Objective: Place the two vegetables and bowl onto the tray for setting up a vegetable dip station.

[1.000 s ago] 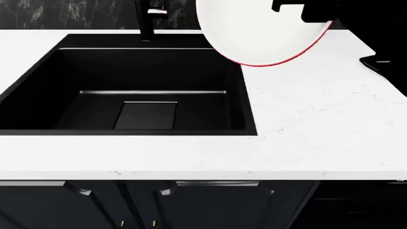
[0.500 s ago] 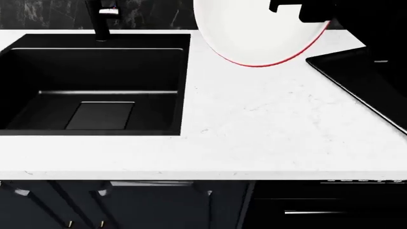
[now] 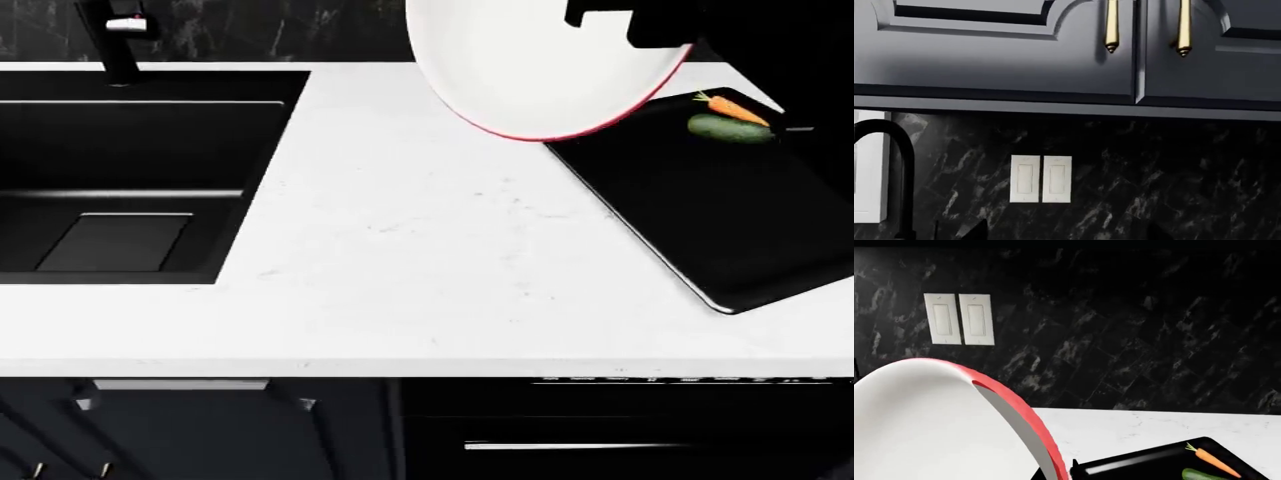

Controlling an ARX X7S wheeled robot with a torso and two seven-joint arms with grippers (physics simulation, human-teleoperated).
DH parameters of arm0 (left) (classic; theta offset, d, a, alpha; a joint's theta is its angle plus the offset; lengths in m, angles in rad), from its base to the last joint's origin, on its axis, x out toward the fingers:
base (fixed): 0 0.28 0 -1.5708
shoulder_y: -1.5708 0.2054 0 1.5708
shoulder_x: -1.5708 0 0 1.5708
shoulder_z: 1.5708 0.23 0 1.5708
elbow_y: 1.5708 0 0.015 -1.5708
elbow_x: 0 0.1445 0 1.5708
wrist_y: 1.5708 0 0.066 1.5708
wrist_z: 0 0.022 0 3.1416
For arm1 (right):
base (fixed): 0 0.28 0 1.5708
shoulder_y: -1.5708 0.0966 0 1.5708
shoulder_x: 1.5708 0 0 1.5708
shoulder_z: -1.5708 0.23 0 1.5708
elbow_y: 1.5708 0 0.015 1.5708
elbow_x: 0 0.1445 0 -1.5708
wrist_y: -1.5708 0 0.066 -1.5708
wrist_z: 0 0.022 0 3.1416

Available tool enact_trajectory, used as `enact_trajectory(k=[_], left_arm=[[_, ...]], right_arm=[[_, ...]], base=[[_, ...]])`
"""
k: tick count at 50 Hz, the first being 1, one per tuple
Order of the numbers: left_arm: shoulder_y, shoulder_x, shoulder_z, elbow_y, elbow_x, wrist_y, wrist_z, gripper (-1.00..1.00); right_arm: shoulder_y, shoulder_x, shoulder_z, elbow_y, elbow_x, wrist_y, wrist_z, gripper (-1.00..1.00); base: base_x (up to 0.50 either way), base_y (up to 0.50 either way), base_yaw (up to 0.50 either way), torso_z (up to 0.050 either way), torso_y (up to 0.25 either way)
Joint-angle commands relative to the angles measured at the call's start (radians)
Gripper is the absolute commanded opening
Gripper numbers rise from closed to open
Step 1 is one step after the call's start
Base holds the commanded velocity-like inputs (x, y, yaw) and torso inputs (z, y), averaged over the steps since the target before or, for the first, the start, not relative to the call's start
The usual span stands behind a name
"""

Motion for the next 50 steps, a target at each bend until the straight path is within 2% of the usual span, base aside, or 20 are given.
enact_trajectory(k=[1, 28, 29, 41, 50], left_arm=[[-0.001, -0.002, 0.000, 0.000, 0.000, 0.002, 0.001, 1.00], [-0.003, -0.002, 0.004, -0.001, 0.002, 0.004, 0.003, 1.00], [-0.004, -0.002, 0.005, -0.001, 0.001, 0.004, 0.003, 1.00], [-0.003, -0.001, 0.008, 0.002, -0.002, 0.004, -0.001, 1.00], [-0.001, -0.002, 0.010, 0.001, 0.002, 0.006, 0.003, 1.00]], right_arm=[[0.011, 0.000, 0.012, 0.003, -0.016, 0.002, -0.001, -1.00], [0.002, -0.012, -0.005, 0.016, -0.020, 0.014, -0.030, -1.00], [0.017, -0.017, -0.025, 0.029, -0.008, 0.048, -0.032, -1.00], [0.008, -0.001, 0.022, -0.005, -0.062, -0.016, -0.047, -1.00], [-0.001, 0.003, 0.001, 0.010, -0.029, -0.001, -0.010, -1.00]], base=[[0.00, -0.50, 0.00, 0.000, 0.010], [0.00, -0.50, 0.00, 0.000, 0.000], [0.00, 0.02, 0.00, 0.000, 0.000], [0.00, 0.00, 0.00, 0.001, 0.001], [0.50, -0.03, 0.00, 0.000, 0.001]])
